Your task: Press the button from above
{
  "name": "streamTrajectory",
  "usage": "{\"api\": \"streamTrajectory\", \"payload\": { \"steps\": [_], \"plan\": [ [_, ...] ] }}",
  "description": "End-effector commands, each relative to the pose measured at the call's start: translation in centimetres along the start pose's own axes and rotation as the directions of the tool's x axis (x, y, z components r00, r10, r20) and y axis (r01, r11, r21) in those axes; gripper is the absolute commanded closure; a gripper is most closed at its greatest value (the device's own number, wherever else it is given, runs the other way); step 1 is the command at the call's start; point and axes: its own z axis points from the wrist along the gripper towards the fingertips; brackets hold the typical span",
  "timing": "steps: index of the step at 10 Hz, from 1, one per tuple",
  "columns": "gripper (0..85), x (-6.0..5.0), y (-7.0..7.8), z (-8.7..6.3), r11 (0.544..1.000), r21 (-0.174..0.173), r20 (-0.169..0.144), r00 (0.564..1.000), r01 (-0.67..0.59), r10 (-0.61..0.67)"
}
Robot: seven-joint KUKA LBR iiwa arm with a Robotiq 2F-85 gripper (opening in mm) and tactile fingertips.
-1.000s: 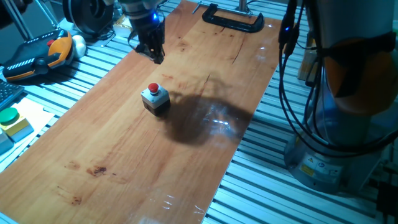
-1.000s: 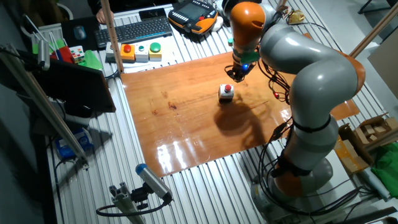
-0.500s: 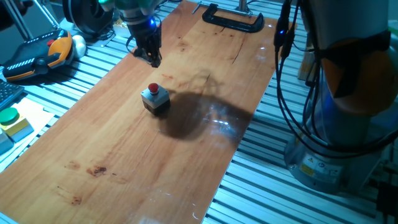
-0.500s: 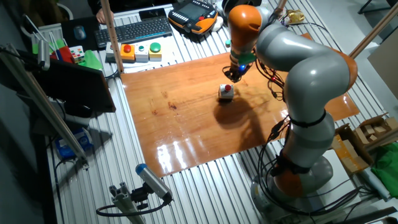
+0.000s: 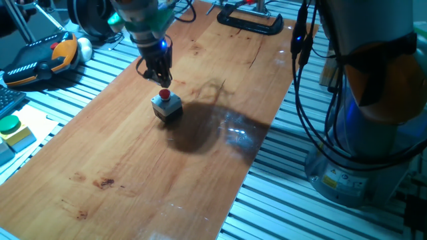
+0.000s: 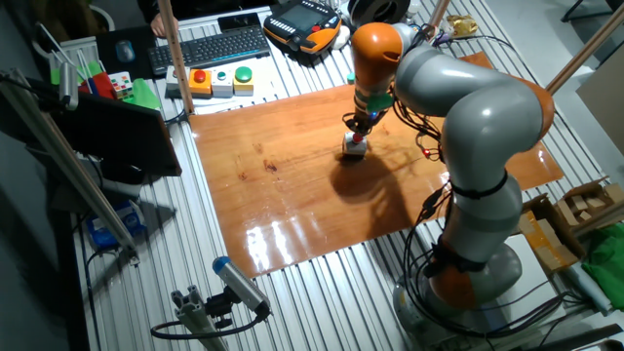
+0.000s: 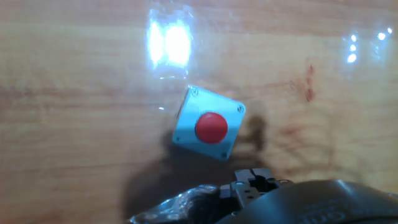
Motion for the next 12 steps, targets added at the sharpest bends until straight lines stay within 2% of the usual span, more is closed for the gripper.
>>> {"api": "streamTrajectory", "payload": {
  "steps": [1, 7, 10, 12],
  "plan": [
    [84.3, -0.2, 0.0, 0.3, 1.000, -0.001, 0.000, 1.000, 0.003, -0.003],
    [84.3, -1.0, 0.3, 2.2, 1.000, -0.016, 0.004, 1.000, 0.019, -0.019],
    [84.3, -1.2, 0.3, 3.4, 0.999, -0.024, 0.017, 1.000, 0.027, -0.026],
    [84.3, -1.2, 0.4, 3.2, 0.999, -0.025, 0.017, 0.999, 0.028, -0.028]
  ]
}}
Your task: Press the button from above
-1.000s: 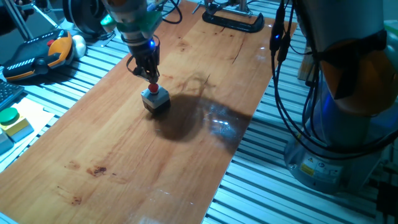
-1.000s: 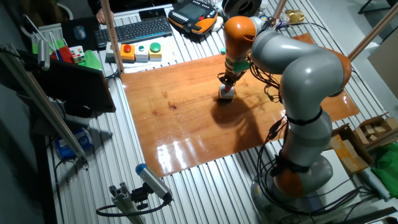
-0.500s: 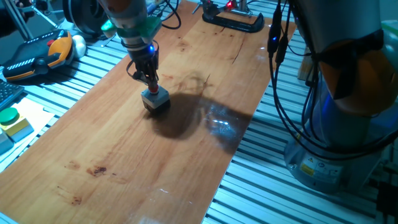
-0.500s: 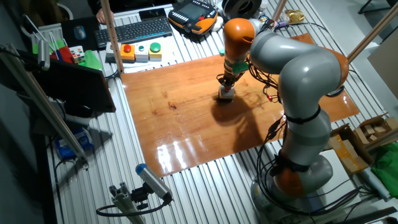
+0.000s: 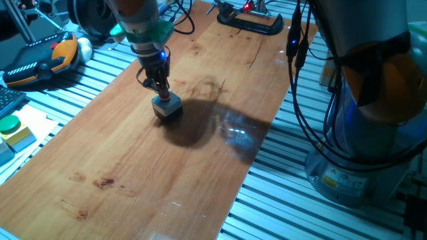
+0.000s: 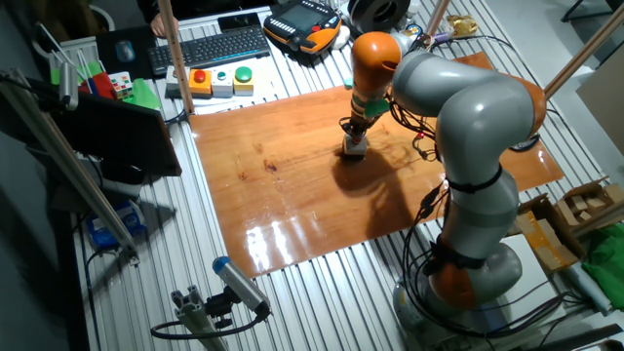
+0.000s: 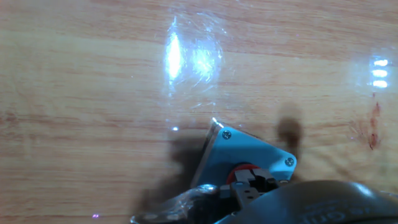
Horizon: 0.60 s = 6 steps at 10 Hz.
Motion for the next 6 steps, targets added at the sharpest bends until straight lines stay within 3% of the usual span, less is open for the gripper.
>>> {"api": "streamTrajectory", "payload": {
  "steps": [1, 4, 6],
  "plan": [
    [84.3, 0.1, 0.0, -0.5, 1.000, 0.000, -0.007, 1.000, -0.001, 0.001],
    [84.3, 0.2, -0.6, -3.6, 1.000, -0.007, -0.035, 0.999, -0.014, 0.013],
    [84.3, 0.5, -1.1, -5.9, 0.999, -0.035, -0.048, 0.998, -0.034, 0.033]
  ]
}}
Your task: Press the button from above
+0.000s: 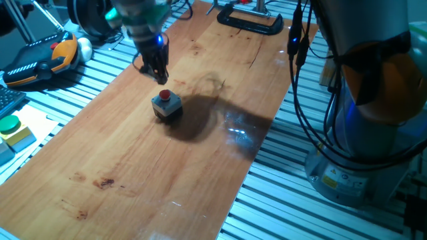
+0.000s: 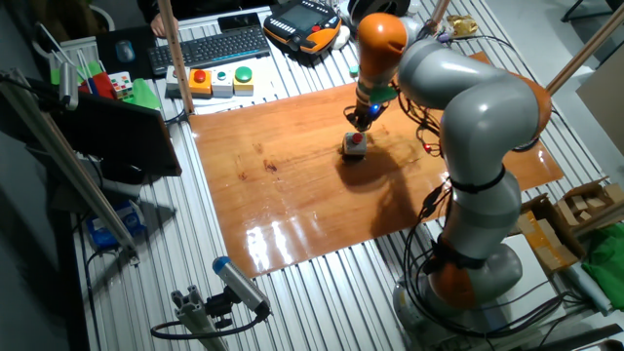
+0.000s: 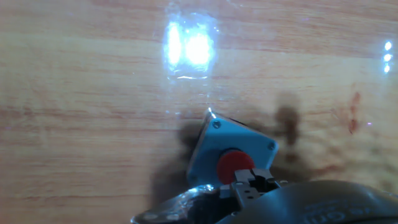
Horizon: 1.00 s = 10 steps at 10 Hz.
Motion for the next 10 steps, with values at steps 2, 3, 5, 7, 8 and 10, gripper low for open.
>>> {"api": "streamTrajectory", "payload": {
  "steps": [2, 3, 5, 7, 8, 10],
  "plan": [
    [84.3, 1.2, -0.4, -2.7, 1.000, 0.004, -0.002, 1.000, -0.010, 0.010],
    [84.3, 1.8, -0.7, -3.7, 1.000, 0.001, -0.002, 1.000, -0.017, 0.017],
    [84.3, 2.9, -0.9, -5.0, 1.000, -0.007, 0.016, 1.000, -0.023, 0.023],
    [84.3, 3.3, -0.5, -5.4, 0.999, -0.010, 0.025, 0.999, -0.032, 0.032],
    [84.3, 3.2, -0.4, -5.4, 0.999, -0.011, 0.027, 0.999, -0.032, 0.032],
    [84.3, 2.9, -0.5, -5.3, 1.000, -0.019, 0.036, 0.999, -0.025, 0.025]
  ]
}}
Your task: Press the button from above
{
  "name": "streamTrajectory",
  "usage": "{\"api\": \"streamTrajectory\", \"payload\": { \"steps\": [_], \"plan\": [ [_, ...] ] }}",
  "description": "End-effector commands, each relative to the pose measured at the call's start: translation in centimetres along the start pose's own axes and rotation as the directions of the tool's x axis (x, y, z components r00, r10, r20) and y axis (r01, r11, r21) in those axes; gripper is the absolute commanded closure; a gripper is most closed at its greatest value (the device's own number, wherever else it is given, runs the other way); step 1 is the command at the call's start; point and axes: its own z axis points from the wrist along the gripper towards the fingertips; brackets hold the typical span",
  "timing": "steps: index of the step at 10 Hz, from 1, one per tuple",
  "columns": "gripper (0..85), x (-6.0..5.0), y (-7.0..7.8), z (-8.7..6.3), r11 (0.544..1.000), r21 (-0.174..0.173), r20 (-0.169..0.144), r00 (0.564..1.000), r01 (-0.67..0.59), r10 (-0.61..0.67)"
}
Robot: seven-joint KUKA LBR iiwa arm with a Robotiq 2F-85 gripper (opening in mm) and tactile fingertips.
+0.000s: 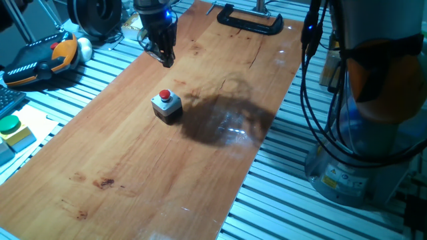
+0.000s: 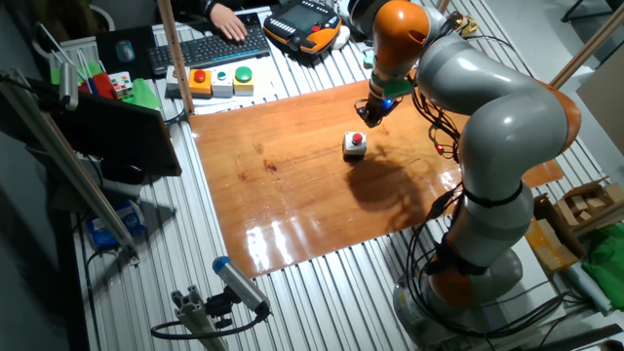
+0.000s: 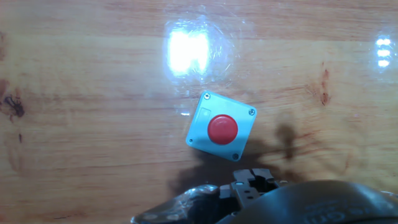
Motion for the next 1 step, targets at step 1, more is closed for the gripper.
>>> {"api": "streamTrajectory", "payload": {
  "steps": [1],
  "plan": [
    [84.3, 0.02, 0.01, -0.02, 1.000, 0.000, 0.000, 1.000, 0.001, -0.001]
  ]
}}
